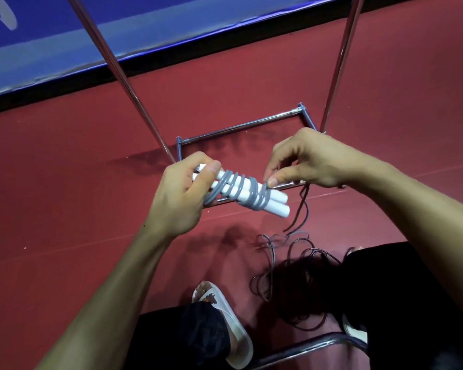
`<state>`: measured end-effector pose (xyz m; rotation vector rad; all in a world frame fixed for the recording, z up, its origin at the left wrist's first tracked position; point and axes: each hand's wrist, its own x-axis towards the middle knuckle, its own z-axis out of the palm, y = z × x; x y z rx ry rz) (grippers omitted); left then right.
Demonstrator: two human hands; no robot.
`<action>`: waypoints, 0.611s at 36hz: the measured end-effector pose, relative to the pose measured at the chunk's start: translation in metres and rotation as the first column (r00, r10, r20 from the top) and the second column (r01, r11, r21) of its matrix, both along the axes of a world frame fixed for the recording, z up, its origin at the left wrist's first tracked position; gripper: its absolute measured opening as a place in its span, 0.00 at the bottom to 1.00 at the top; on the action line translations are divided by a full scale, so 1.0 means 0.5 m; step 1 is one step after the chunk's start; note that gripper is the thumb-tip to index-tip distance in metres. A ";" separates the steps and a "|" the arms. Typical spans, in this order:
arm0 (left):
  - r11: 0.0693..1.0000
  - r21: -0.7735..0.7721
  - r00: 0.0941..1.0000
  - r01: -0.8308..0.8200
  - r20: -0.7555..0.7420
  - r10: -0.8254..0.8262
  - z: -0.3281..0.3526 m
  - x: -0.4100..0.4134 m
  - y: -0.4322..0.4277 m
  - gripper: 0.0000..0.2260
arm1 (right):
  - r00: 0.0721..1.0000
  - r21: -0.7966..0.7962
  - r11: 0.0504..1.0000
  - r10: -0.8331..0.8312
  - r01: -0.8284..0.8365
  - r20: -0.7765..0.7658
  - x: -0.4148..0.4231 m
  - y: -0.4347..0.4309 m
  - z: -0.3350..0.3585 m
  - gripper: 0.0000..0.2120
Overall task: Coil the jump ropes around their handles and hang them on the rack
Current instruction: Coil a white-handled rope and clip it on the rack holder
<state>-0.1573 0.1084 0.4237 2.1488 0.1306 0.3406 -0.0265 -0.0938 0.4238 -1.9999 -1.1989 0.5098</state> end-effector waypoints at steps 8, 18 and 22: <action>0.868 -0.497 0.999 0.026 -0.012 -0.037 -0.006 0.003 0.007 0.13 | 0.980 0.173 0.985 0.023 0.012 -0.199 -0.014 0.015 -0.008 0.04; 0.577 -0.816 0.999 -0.033 -0.002 0.054 0.014 0.004 -0.036 0.13 | 0.688 0.403 0.880 0.129 0.253 -0.714 -0.033 0.047 -0.032 0.11; 0.373 -0.925 0.994 -0.074 -0.039 0.101 0.011 0.014 -0.060 0.15 | 0.490 0.414 0.814 0.187 0.409 -0.852 -0.059 0.072 -0.037 0.17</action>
